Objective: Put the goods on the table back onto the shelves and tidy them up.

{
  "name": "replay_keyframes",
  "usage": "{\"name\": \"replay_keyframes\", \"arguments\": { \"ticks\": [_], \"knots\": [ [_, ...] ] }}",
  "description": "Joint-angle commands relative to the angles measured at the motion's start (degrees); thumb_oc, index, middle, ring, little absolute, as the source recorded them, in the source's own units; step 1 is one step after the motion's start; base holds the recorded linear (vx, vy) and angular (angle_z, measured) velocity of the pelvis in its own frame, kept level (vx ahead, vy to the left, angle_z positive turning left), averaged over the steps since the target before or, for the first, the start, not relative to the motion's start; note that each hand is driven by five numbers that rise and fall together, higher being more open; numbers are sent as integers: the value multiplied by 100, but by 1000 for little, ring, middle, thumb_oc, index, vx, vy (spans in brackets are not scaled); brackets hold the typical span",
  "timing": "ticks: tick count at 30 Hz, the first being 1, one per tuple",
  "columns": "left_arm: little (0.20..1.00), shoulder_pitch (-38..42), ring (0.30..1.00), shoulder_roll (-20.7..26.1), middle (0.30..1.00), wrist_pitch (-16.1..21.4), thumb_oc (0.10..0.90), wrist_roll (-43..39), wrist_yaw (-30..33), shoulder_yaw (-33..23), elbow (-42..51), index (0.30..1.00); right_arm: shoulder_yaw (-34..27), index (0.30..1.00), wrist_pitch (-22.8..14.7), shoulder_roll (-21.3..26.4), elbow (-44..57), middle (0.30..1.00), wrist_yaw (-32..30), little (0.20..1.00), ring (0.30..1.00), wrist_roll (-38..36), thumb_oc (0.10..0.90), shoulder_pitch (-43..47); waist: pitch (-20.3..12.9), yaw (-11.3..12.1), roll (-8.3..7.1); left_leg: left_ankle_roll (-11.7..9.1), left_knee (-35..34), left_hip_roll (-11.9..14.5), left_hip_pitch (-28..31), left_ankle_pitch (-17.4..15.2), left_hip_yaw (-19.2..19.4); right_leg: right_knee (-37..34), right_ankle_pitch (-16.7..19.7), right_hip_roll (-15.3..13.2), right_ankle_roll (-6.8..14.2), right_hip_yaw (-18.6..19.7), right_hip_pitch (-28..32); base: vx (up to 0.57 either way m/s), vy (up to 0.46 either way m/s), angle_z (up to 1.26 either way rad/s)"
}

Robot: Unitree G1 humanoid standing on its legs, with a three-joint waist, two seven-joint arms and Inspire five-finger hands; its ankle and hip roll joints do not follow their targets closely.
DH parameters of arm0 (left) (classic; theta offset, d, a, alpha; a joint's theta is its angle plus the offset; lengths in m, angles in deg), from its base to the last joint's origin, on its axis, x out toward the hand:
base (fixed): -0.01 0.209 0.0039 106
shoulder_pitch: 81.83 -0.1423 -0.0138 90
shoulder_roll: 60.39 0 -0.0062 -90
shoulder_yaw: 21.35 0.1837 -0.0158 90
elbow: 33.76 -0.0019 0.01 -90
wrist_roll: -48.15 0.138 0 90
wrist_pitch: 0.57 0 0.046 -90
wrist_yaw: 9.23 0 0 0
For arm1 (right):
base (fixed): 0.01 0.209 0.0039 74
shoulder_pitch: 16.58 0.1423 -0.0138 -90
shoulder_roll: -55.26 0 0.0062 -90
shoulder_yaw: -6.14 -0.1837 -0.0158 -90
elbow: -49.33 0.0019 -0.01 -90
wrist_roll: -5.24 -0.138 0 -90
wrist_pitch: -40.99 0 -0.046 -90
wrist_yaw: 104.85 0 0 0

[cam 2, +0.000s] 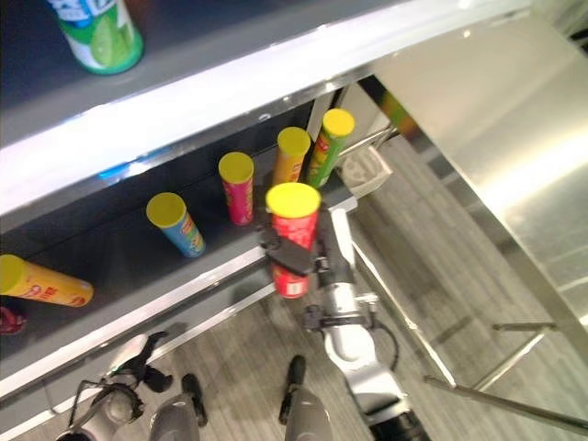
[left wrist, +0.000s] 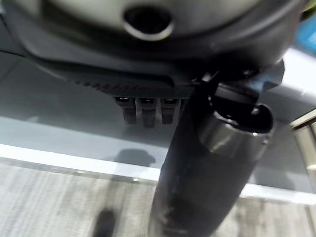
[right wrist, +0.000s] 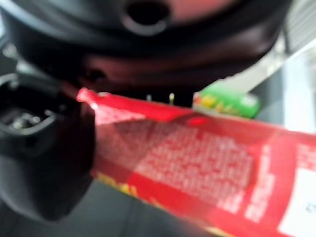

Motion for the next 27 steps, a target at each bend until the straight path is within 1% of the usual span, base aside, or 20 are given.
{"name": "replay_keyframes", "arguments": {
  "ticks": [1, 2, 3, 4, 5, 6, 7, 8, 10, 12, 14, 15, 17, 18, 20, 22, 24, 25, 26, 27],
  "knots": [
    [900, 45, 900, 223, 900, 64, 800, 135, 281, -248, -32, 900, -194, 300, -888, -301, 1115, 300, -35, 300, 300, -125, 400, 7, -416, 9, -294, -395, 10, -134, 364, -806, -207, -732, -879, 1065, -278, 330, 1006, 12, -94, 44],
    [900, 41, 900, 222, 900, 64, 800, 135, 282, -247, -31, 900, -195, 300, -888, -300, 1118, 300, -34, 300, 300, -126, 400, 1, -415, 10, -290, -396, 10, -130, 370, -807, -208, -760, -863, 1069, -279, 328, 1026, 0, -132, 42],
    [900, -8, 900, 194, 900, 66, 800, 103, 267, -283, -45, 900, -205, 300, -887, -256, 1139, 300, -6, 300, 300, -144, 400, -60, -435, 26, -300, -416, 10, -130, 331, -770, -229, -969, -804, 1074, -284, 292, 1070, -17, -69, 10],
    [900, -85, 900, 188, 900, 66, 800, 67, 252, -324, -4, 900, -238, 300, -872, -241, 1167, 300, 3, 300, 300, -128, 400, -163, -458, 52, -309, -445, 10, -112, 275, -670, -279, -1162, -735, 1053, -285, 186, 1124, -29, -74, -18],
    [900, -83, 900, 189, 900, 66, 800, 68, 252, -327, -3, 900, -238, 300, -872, -241, 1168, 300, 3, 300, 300, -128, 400, -160, -464, 54, -305, -447, 10, -101, 253, -645, -277, -1175, -704, 1064, -293, 187, 1107, -80, -43, -1],
    [900, -172, 900, 154, 900, 82, 800, 21, 248, -366, -12, 900, -187, 300, -861, -239, 1126, 300, -22, 300, 300, -131, 400, -154, -437, 118, -319, -494, 10, -39, 51, -397, -325, -1391, -645, 1020, -286, 103, 1162, -166, 27, 5],
    [900, -191, 900, 73, 900, 39, 800, -25, 282, -427, -186, 900, -75, 300, -887, -212, 1139, 300, -4, 300, 300, -102, 400, -160, -422, 102, -319, -521, 10, -24, -68, -361, -338, -1537, -557, 942, -254, -13, 1113, -140, 37, -2],
    [900, -193, 900, 65, 900, 43, 800, -24, 287, -428, -196, 900, -68, 300, -890, -208, 1136, 300, -6, 300, 300, -100, 400, -162, -424, 82, -318, -518, 10, -37, -56, -384, -352, -1545, -576, 930, -245, -27, 1135, -153, 90, 0],
    [900, -189, 900, -31, 900, 20, 800, -55, 350, -487, -340, 900, 50, 300, -898, -145, 1180, 300, 19, 300, 300, -17, 400, -210, -436, 46, -279, -530, 10, -9, 78, -500, -165, -1583, -454, 786, -192, -158, 1029, -131, 99, 2],
    [900, -173, 900, -93, 900, 44, 800, -15, 391, -447, -339, 900, 217, 300, -891, -54, 1163, 300, 101, 300, 300, 46, 400, -173, -429, -27, -236, -607, 116, 65, 324, -632, -6, -1587, -303, 604, -158, -322, 946, -117, 110, 21],
    [900, -179, 900, -97, 900, 54, 800, 65, 409, -390, -317, 900, 329, 300, -900, 10, 1150, 300, 176, 300, 300, 69, 400, -100, -434, -81, -185, -696, 303, 203, 536, -752, 29, -1577, -234, 452, -155, -414, 890, -76, 93, 58],
    [900, -179, 900, -100, 900, 54, 800, 66, 410, -394, -317, 900, 333, 300, -903, 12, 1145, 300, 175, 300, 300, 70, 400, -94, -426, -93, -180, -698, 318, 209, 536, -761, 19, -1577, -237, 455, -156, -423, 901, -80, 99, 70],
    [900, -180, 900, -92, 900, 33, 800, 109, 417, -346, -351, 900, 435, 300, -904, 59, 1102, 300, 229, 300, 300, 78, 400, 17, -397, -150, -115, -794, 532, 438, 719, -751, 18, -1503, -227, 302, -173, -518, 833, -100, 174, 54],
    [900, -155, 900, -78, 900, 15, 800, 156, 396, -284, -375, 900, 491, 300, -877, 67, 984, 300, 281, 300, 300, 73, 400, 88, -401, -253, -31, -897, 638, 679, 894, -632, 12, -1385, -243, 182, -191, -607, 763, -98, 274, 58],
    [900, -94, 900, -50, 900, 20, 800, 265, 379, -156, -340, 900, 483, 300, -854, 47, 841, 300, 300, 300, 300, -8, 400, 61, -398, -366, 61, -1016, 689, 947, 1031, -433, 45, -1266, -230, 14, -166, -684, 641, -86, 320, 65],
    [900, -27, 900, -14, 900, 33, 800, 376, 339, -29, -264, 900, 425, 300, -838, 23, 722, 300, 308, 300, 300, -78, 400, -58, -437, -479, 167, -1152, 665, 1144, 1161, -275, 44, -1259, -185, -132, -94, -724, 578, -57, 369, 53],
    [900, 76, 900, 1, 900, 65, 800, 441, 312, 122, -198, 900, 368, 300, -814, -34, 627, 300, 274, 300, 300, -147, 400, -124, -410, -534, 220, -1229, 733, 1208, 1011, -209, -148, -1289, -87, -321, -2, -724, 532, -51, 412, 41],
    [900, 93, 900, -3, 900, 94, 800, 460, 242, 191, -168, 900, 323, 300, -792, -55, 587, 300, 276, 300, 300, -149, 400, -227, -444, -595, 264, -1231, 590, 1193, 1056, -395, -115, -1344, -39, -418, 71, -737, 519, 57, 434, 37],
    [900, 161, 900, -26, 900, 100, 800, 521, 200, 289, -178, 900, 310, 300, -798, -94, 543, 300, 263, 300, 300, -112, 400, -248, -493, -638, 319, -1286, 334, 1166, 1180, -683, -16, -1405, -29, -531, 213, -715, 553, 3, 303, 50],
    [900, 171, 900, -32, 900, 102, 800, 522, 204, 294, -184, 900, 304, 300, -805, -93, 540, 300, 260, 300, 300, -107, 400, -245, -464, -631, 291, -1236, 328, 1141, 1145, -587, 54, -1407, 82, -555, 173, -754, 506, -24, 469, 56]
  ]
}}
